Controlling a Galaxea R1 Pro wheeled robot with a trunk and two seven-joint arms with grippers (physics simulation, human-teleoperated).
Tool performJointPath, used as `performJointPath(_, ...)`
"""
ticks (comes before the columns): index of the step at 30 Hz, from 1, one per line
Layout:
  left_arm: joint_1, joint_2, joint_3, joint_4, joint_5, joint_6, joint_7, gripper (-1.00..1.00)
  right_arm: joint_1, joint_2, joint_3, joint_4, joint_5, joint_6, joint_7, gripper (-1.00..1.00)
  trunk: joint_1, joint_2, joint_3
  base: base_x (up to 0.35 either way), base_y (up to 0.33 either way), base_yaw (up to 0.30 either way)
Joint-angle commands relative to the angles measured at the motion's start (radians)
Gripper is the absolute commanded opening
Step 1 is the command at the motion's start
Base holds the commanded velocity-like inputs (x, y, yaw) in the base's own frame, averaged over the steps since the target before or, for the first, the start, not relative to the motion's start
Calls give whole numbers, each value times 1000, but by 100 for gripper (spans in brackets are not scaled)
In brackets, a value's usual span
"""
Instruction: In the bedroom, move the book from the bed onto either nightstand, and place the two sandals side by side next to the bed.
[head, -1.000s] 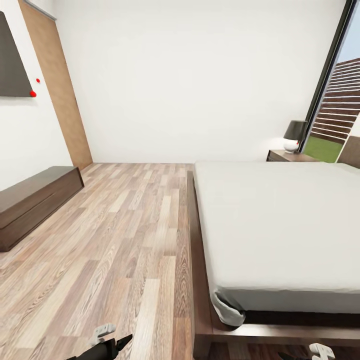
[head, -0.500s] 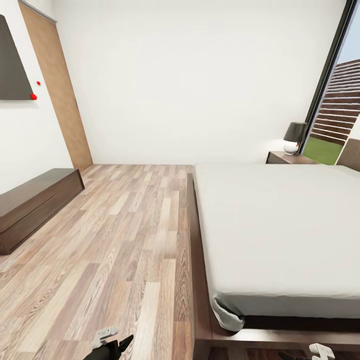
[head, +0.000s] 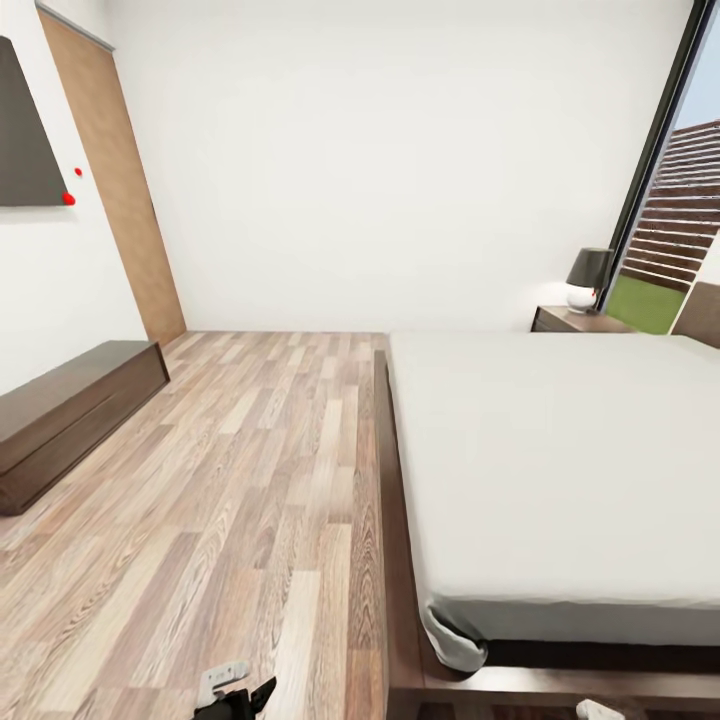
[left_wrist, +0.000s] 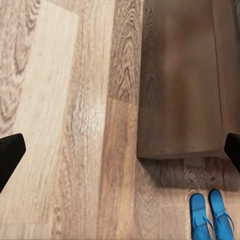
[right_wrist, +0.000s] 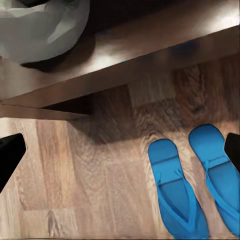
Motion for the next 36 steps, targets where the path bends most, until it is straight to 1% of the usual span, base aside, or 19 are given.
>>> performJointPath(1,-1,0,-2,2,9,-1,-3,100,-1,18,-7,2,2,-1,-13,100,-4,7,2,0,0,0)
performJointPath(3,-1,-1,-2,2,9,-2,-1,100,-1,36,-6,2,3,-3,-27,100,-12,21,9,0,0,0)
performJointPath(5,-1,-2,-2,3,9,-3,0,100,-1,46,-5,3,3,-4,-34,100,-19,35,15,0,0,0)
performJointPath(8,-1,-2,-2,8,11,-3,0,100,-1,54,-5,3,3,-5,-39,100,-31,56,24,0,0,0)
performJointPath(13,0,-1,-1,72,10,-8,1,100,-1,57,-6,3,2,-5,-40,100,-50,91,40,0,0,0)
performJointPath(14,0,0,-1,87,9,-15,1,100,-1,57,-6,3,2,-5,-40,100,-54,98,43,0,0,0)
performJointPath(17,1,0,-2,109,9,-66,0,100,-1,57,-7,21,1,-6,-40,100,-65,119,52,0,0,0)
performJointPath(21,1,2,-1,115,9,-93,-1,100,0,57,-8,90,1,-6,-40,100,-81,147,65,0,0,0)
performJointPath(25,1,2,-2,117,10,-102,0,100,0,57,-7,153,2,-7,-40,100,-96,175,78,0,0,0)
performJointPath(36,1,0,-2,118,9,-104,1,100,0,57,-8,166,-1,-7,-40,100,-138,252,112,0,0,0)
